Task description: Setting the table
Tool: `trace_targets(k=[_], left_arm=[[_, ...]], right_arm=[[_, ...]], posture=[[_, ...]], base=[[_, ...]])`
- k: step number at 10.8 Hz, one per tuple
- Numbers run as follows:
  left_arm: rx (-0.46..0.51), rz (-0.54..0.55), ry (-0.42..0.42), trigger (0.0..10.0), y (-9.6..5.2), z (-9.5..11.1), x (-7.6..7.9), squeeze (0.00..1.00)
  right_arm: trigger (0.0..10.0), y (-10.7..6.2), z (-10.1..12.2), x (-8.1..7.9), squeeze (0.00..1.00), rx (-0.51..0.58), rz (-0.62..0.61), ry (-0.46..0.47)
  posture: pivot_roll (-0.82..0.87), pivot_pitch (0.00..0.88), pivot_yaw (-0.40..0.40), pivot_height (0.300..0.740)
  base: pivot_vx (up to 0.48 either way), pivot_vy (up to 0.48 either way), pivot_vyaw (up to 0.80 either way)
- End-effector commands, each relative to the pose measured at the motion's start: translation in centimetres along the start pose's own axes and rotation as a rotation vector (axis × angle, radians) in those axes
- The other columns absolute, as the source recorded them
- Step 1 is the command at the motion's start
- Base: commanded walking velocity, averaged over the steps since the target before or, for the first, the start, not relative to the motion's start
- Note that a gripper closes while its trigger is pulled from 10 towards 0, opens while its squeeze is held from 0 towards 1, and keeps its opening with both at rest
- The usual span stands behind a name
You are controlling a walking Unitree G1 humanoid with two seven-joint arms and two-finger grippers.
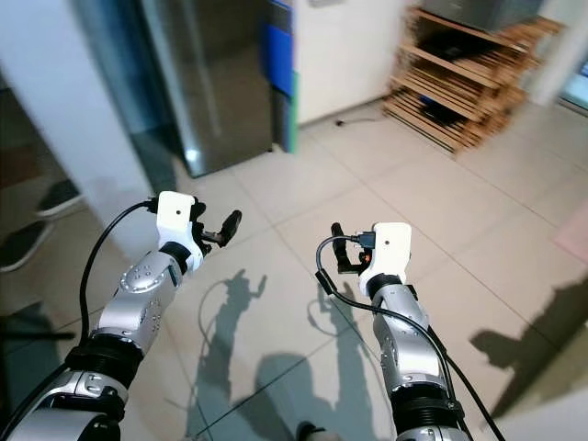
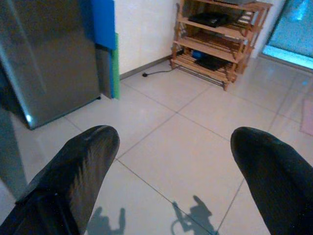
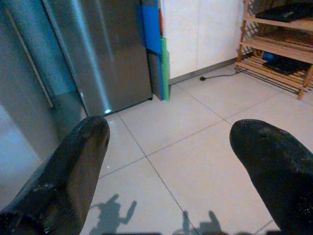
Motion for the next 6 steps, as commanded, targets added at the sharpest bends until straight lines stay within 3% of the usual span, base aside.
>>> trace_targets(k=[1,3,5,6], left_arm=[[-0.003,-0.009,0.018,10.0,0.0,-0.1,0.2,0.00],[0.001,-0.048,0.009,10.0,-0.1,-0.3,1.6,0.00],[0.020,-0.065,-0.024,10.0,-0.1,0.0,1.8,0.03],[0.031,-0.083,-0.010,10.0,-0.1,0.3,2.0,0.00]], right_arm=[[10.0,0.0,-0.1,0.2,0.00,-0.003,-0.007,0.002],[10.0,-0.1,-0.5,0.0,0.00,-0.012,-0.014,0.005],[10.0,-0.2,-0.6,0.1,0.00,-0.013,-0.019,0.009],[10.0,-0.1,-0.5,0.2,0.00,-0.014,-0.021,0.008]], posture=[[0.04,0.000,0.007,0.740],[0.03,0.000,0.005,0.740],[0.03,0.000,0.007,0.740],[0.03,0.000,0.006,0.740]], base=[[0.000,0.000,-0.75],[0.000,0.000,-0.75],[0.000,0.000,-0.75],[0.319,0.360,-0.74]])
Point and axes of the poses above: a point about 5 cm out from each wrist's last joint towards the gripper, its own y axis pointing out of the wrist towards the gripper, its own z axis along the axis of the wrist's last joint, x = y × z, the point moved 5 cm from there along y, pointing out of the wrist towards the gripper, and after that the axes turned 13 degrees about y, right-handed, at the moved point
